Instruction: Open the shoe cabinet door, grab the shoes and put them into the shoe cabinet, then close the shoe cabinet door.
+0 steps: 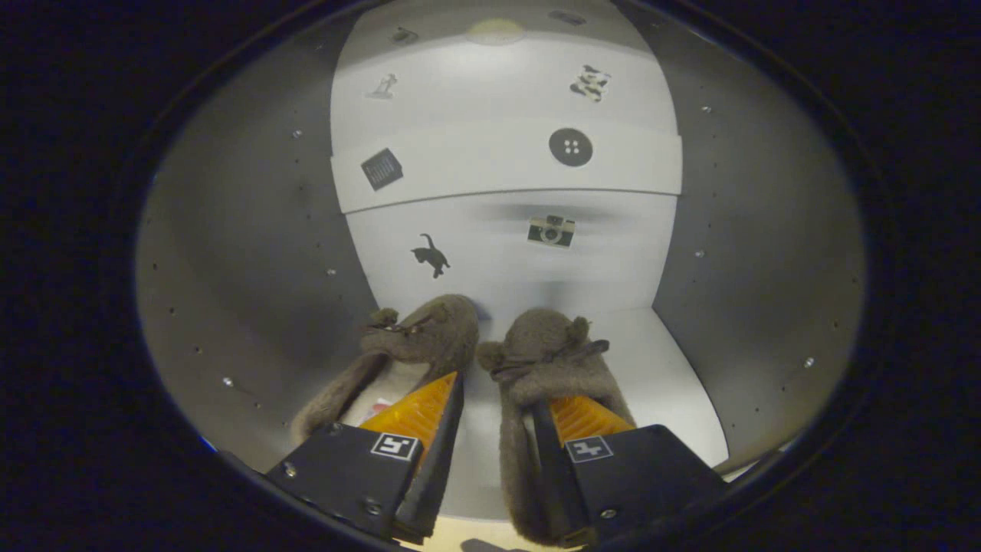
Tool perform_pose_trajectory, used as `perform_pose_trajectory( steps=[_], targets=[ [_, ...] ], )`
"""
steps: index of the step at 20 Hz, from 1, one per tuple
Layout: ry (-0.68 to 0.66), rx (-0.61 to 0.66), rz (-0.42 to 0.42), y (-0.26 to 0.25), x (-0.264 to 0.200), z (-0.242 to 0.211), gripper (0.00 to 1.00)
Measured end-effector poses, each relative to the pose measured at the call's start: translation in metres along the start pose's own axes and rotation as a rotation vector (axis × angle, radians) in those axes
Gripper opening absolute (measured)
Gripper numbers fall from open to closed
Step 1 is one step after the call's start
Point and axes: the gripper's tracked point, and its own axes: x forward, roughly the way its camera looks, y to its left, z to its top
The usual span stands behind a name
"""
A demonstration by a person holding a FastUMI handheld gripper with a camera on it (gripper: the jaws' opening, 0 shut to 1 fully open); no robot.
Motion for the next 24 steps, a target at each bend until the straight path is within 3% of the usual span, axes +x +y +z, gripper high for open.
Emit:
perform_pose_trajectory(
  steps=[3, 7, 11, 17, 24],
  targets=[
    [-0.067, -0.036, 0.016, 0.007, -0.043, -0.009, 0.77],
    [-0.241, -0.216, 0.012, 0.019, -0.127, -0.003, 0.76],
    [-0.291, -0.183, 0.135, 0.045, -0.221, -0.027, 1.00],
    [-0.363, -0.176, 0.145, 0.022, -0.354, -0.079, 1.00],
    [-0.345, -0.155, 0.062, -0.040, -0.458, -0.139, 1.00]
  ],
)
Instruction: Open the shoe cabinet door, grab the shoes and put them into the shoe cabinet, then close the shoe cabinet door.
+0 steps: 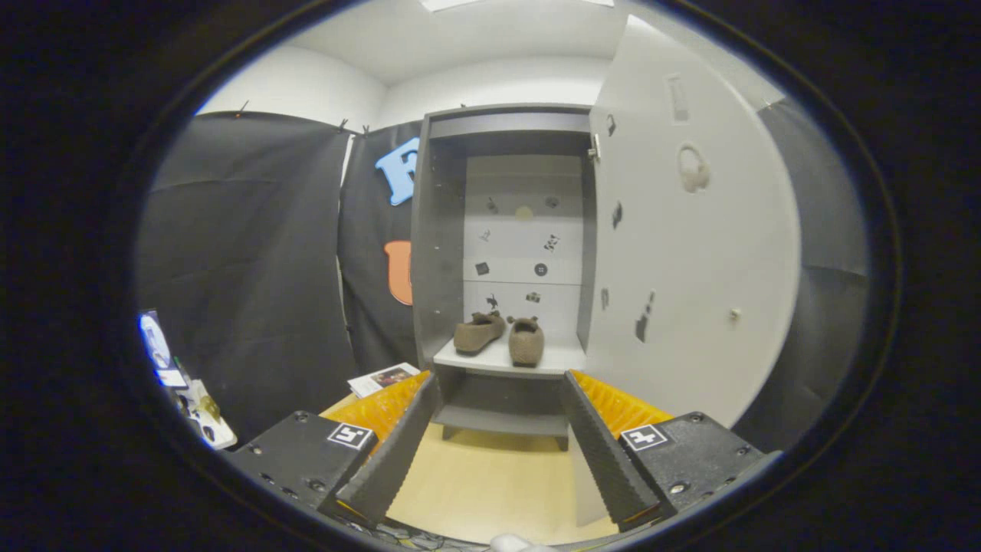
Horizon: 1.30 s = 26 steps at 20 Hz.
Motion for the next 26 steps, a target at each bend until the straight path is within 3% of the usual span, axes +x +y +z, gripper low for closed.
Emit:
perform_pose_trajectory(
  steps=[7, 13, 15, 19, 24, 26],
  targets=[
    [0.009, 0.070, -0.126, -0.098, -0.064, -0.018, 1.00],
    [0.000, 0.103, -0.149, -0.203, -0.062, -0.013, 1.00],
    [-0.006, 0.110, -0.122, -0.228, -0.054, -0.007, 1.00],
    [-0.006, 0.087, 0.012, -0.250, -0.024, 0.014, 1.00],
    [-0.006, 0.063, 0.168, -0.224, 0.002, 0.019, 1.00],
    [0.004, 0.033, 0.173, -0.222, 0.006, 0.023, 1.00]
  ],
)
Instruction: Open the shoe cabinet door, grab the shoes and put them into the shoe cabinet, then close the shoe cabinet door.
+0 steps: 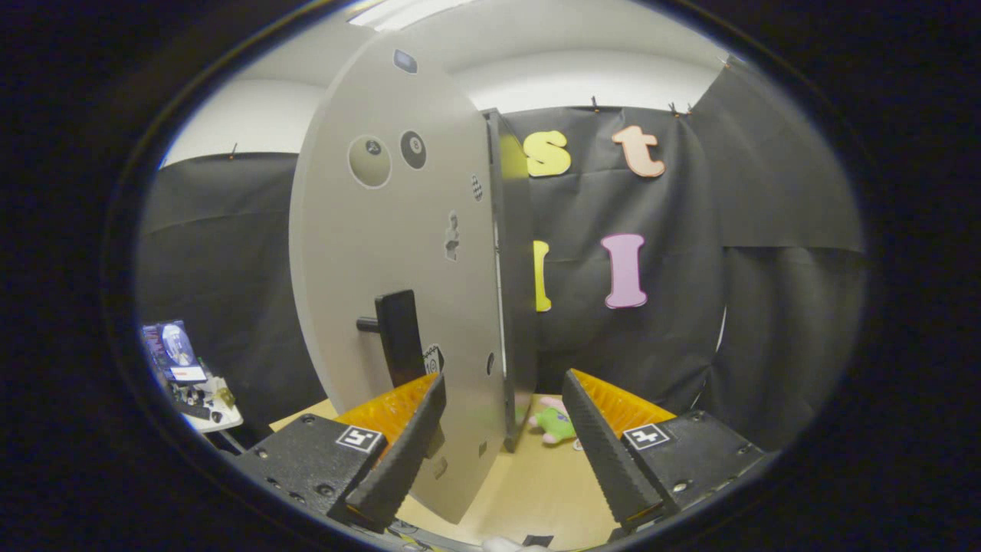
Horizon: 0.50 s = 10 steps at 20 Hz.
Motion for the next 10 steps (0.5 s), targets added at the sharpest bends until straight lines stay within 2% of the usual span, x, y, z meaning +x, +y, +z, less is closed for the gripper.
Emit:
perform_pose_trajectory(
  steps=[5, 10],
  targets=[
    [-0.005, 0.009, 0.000, 0.023, 0.010, 0.001, 0.98],
    [-0.003, 0.013, -0.001, 0.074, 0.025, 0.000, 0.96]
  ],
)
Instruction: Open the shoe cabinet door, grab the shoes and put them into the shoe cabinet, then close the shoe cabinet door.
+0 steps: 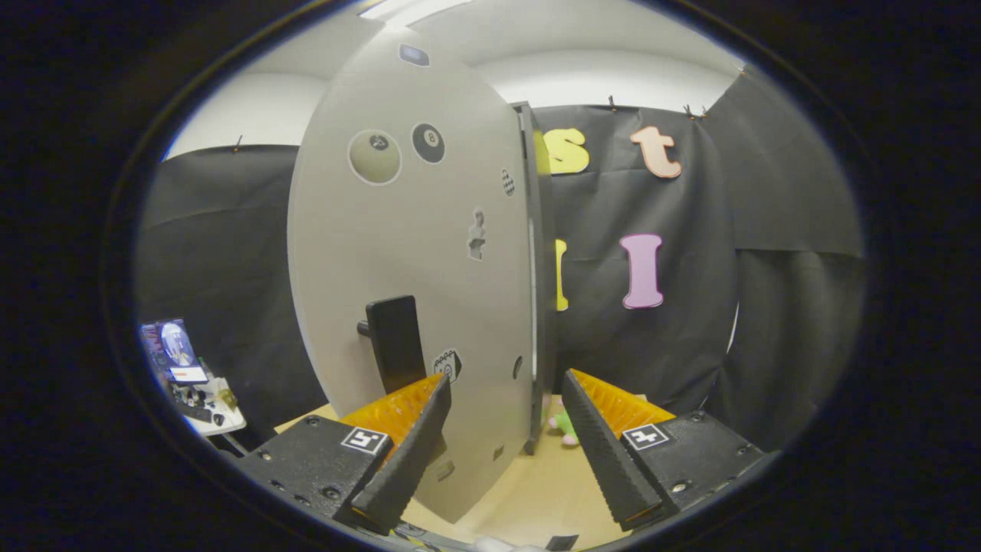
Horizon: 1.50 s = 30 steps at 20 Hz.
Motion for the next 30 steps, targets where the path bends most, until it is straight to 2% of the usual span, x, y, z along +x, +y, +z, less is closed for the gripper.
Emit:
perform_pose_trajectory(
  steps=[4, 10, 13, 15, 23, 30],
  targets=[
    [0.005, -0.006, -0.028, 0.043, 0.025, -0.002, 0.96],
    [0.004, 0.001, -0.009, 0.113, 0.081, -0.002, 0.96],
    [0.016, 0.009, 0.027, 0.150, 0.114, -0.004, 0.97],
    [0.009, 0.027, 0.019, 0.162, 0.121, -0.002, 0.97],
    [0.017, -0.010, 0.013, 0.197, 0.122, 0.000, 0.98],
    [0.003, -0.005, -0.056, 0.183, 0.071, 0.000, 0.98]
  ],
)
